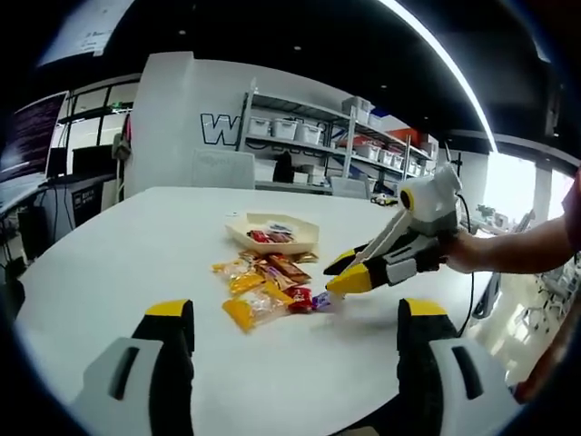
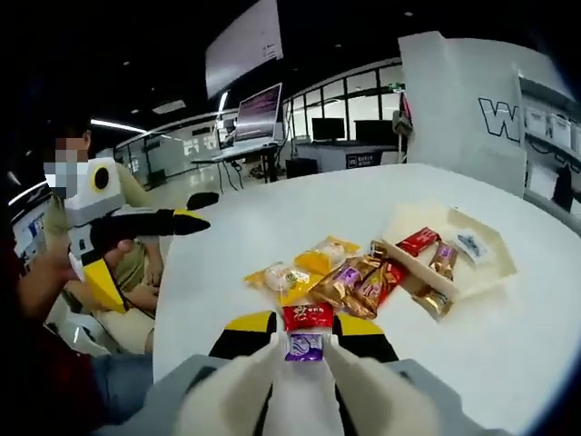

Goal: Place the target food into the container with the food tongs after gripping and lifting it, then release it inside without dropping or visibly crushing the food.

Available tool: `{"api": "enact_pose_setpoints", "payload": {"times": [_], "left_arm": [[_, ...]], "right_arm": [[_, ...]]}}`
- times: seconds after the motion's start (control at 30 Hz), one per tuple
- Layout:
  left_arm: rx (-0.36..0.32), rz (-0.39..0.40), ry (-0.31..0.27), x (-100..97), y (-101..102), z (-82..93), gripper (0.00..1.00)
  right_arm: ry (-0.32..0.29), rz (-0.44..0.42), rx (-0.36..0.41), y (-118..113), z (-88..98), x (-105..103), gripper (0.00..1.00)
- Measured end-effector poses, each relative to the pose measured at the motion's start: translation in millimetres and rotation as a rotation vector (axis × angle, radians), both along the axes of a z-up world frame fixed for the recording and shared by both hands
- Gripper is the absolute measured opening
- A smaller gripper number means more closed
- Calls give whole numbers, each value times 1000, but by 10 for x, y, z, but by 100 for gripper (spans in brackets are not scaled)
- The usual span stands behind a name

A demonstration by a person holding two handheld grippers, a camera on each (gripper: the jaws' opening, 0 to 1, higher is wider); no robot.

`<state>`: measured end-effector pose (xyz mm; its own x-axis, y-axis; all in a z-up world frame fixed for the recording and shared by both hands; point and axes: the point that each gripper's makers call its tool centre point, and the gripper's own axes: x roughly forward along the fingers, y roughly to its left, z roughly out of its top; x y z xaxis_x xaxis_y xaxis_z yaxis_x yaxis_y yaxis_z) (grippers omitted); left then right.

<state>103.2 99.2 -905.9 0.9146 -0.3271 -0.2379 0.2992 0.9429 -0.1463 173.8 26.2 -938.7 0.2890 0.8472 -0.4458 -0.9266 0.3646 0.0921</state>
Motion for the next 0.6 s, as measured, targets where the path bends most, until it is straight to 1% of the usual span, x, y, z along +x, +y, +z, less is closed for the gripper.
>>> {"api": "enact_pose_setpoints", "payload": {"times": [0.03, 0.13, 0.17, 0.23, 0.3, 0.37, 0.43, 0.5, 0.57, 0.6], "left_arm": [[0, 0, -1, -1, -1, 6, 91], [-1, 0, -8, -5, 1, 26, 90], [-3, 3, -10, -6, 7, 34, 91], [-6, 5, -12, -8, 10, 41, 90], [-7, 4, -11, -13, 10, 36, 90], [0, 0, -6, -23, -2, 23, 90], [2, -1, -6, -29, -11, 23, 90], [2, -4, -8, -36, -14, 31, 90], [1, -2, -12, -35, -5, 44, 90], [-1, 0, -14, -33, 1, 48, 90]], "right_arm": [[7, -2, 0, -9, -10, 5, 19], [5, -6, -4, -39, -22, -4, 18], [4, -11, 3, -58, 5, -1, 18], [32, -36, 52, -64, 102, 27, 18], [40, -56, 85, -76, 181, 70, 18], [51, -65, 86, -99, 200, 95, 18], [47, -63, 59, -112, 122, 97, 19], [38, -48, 29, -116, 29, 49, 20], [26, -26, 21, -102, -4, 8, 23], [3, 18, -19, -79, -71, -64, 23]]}}
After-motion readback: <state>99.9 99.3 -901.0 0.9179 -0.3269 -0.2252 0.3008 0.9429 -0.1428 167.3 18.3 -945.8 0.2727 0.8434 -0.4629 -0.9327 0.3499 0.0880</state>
